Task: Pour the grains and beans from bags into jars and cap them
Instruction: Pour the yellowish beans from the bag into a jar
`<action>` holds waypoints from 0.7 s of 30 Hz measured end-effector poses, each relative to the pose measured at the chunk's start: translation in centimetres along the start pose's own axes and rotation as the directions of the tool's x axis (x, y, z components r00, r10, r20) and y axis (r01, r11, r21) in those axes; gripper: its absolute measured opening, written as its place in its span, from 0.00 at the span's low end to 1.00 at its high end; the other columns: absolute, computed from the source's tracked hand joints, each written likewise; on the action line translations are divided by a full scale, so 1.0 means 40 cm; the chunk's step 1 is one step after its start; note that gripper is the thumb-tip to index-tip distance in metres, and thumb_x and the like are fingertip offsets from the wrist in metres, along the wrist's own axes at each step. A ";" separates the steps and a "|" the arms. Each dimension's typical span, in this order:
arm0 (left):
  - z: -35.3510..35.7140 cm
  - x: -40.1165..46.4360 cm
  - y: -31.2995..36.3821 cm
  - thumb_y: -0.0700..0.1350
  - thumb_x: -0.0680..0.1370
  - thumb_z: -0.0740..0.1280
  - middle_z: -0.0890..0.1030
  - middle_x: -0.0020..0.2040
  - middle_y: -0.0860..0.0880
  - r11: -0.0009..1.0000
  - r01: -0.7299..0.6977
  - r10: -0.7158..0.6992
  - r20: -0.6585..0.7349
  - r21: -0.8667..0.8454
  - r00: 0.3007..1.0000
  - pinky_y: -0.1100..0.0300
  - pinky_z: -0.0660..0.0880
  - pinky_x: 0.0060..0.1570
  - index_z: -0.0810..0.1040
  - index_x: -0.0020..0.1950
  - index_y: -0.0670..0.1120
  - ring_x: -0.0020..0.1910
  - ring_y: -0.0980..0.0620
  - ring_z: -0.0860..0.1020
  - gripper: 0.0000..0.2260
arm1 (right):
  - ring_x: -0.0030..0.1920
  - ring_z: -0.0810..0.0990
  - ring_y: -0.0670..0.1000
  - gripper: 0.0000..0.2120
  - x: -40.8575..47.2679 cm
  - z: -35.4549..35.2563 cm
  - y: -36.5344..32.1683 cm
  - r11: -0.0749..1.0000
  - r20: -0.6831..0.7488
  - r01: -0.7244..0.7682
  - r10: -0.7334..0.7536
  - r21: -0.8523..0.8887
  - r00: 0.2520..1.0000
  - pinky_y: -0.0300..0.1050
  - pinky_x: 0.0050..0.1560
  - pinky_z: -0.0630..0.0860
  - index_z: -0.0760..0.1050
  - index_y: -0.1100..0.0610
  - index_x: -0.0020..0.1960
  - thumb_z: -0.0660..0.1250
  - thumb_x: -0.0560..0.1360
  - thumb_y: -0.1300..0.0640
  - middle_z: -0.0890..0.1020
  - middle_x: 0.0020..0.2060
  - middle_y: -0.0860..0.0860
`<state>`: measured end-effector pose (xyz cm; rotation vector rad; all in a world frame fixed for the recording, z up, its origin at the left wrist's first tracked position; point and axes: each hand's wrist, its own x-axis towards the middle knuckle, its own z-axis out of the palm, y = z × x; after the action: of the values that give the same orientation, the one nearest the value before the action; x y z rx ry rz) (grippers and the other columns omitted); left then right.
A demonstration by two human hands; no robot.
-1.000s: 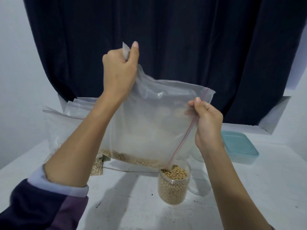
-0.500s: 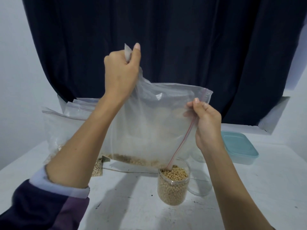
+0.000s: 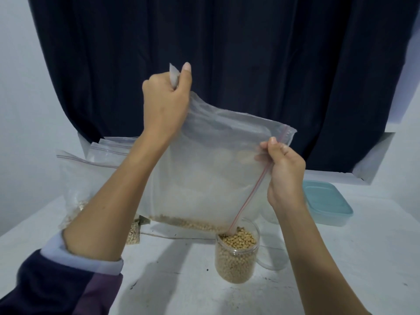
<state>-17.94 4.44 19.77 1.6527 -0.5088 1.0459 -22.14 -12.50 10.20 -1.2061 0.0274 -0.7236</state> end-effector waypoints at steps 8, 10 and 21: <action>0.004 0.010 0.011 0.46 0.81 0.61 0.59 0.17 0.56 1.000 -0.001 0.001 0.005 0.007 1.000 0.68 0.55 0.24 0.54 0.25 0.49 0.19 0.56 0.59 0.26 | 0.32 0.78 0.41 0.12 0.001 -0.002 -0.012 1.000 0.035 0.009 -0.009 -0.003 0.999 0.41 0.50 0.76 0.79 0.57 0.40 0.62 0.80 0.59 0.82 0.31 0.45; 0.003 0.014 0.013 0.47 0.80 0.61 0.59 0.17 0.56 1.000 0.000 0.000 0.000 0.005 1.000 0.67 0.55 0.24 0.54 0.25 0.48 0.19 0.56 0.58 0.26 | 0.32 0.79 0.40 0.12 0.001 0.000 -0.012 1.000 0.037 0.009 -0.009 0.004 0.999 0.39 0.48 0.76 0.79 0.57 0.39 0.62 0.80 0.59 0.82 0.30 0.45; 0.007 0.019 0.023 0.46 0.80 0.61 0.59 0.17 0.57 1.000 -0.006 0.005 0.012 0.022 1.000 0.67 0.55 0.24 0.55 0.25 0.49 0.19 0.56 0.58 0.26 | 0.32 0.79 0.40 0.12 -0.001 -0.002 -0.018 1.000 0.041 0.004 -0.004 -0.011 0.999 0.40 0.50 0.76 0.78 0.56 0.39 0.62 0.80 0.58 0.82 0.30 0.44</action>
<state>-18.13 4.02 20.90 1.6782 -0.5114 1.0499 -22.57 -12.66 10.77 -1.2321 -0.0051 -0.7026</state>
